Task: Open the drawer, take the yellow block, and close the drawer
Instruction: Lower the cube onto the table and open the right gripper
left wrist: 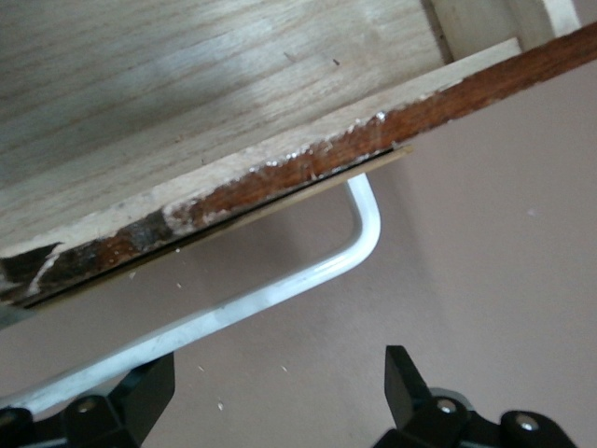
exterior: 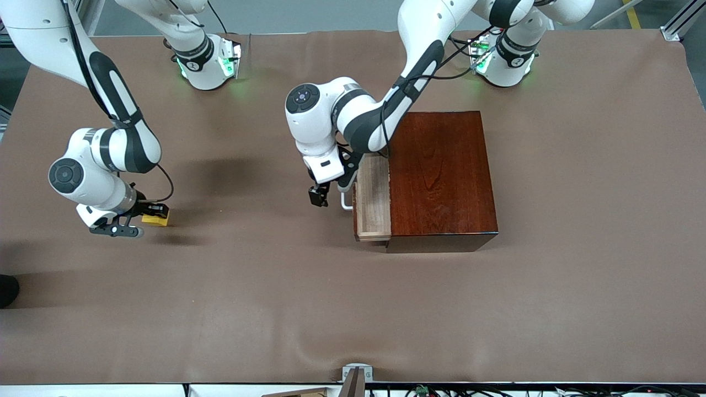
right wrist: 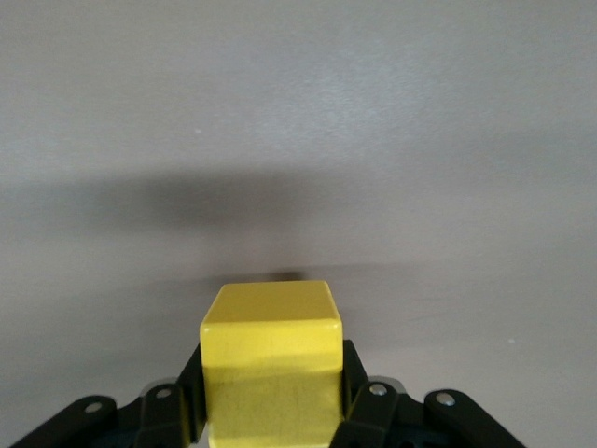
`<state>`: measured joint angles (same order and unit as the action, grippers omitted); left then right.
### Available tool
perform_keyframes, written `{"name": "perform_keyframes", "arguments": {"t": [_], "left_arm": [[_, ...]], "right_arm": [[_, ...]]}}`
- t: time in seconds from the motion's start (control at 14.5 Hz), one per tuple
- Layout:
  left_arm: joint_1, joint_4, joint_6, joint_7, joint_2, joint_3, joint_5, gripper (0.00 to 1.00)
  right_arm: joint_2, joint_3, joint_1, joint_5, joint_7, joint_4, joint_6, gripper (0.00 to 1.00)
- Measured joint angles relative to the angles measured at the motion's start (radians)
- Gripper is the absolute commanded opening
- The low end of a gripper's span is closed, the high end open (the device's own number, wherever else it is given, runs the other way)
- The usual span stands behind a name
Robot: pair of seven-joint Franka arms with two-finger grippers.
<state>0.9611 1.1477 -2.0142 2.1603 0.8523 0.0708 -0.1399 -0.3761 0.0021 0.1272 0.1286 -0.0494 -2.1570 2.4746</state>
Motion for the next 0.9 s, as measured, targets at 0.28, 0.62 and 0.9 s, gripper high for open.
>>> {"name": "perform_keyframes", "arguments": {"t": [0.28, 0.62, 0.9], "left_arm": [[-0.004, -0.007, 0.092, 0.0, 0.0, 0.009, -0.001, 1.0], [-0.011, -0.005, 0.231, 0.0, 0.0, 0.018, -0.004, 1.0], [-0.013, -0.001, 0.282, 0.0, 0.0, 0.021, -0.005, 1.0]], "right_arm": [[-0.018, 0.0, 0.017, 0.011, 0.005, -0.027, 0.063, 0.15], [-0.032, 0.0, 0.017, 0.011, 0.005, -0.034, 0.079, 1.0], [-0.032, 0.001, 0.017, 0.011, 0.005, -0.03, 0.074, 1.0]]}}
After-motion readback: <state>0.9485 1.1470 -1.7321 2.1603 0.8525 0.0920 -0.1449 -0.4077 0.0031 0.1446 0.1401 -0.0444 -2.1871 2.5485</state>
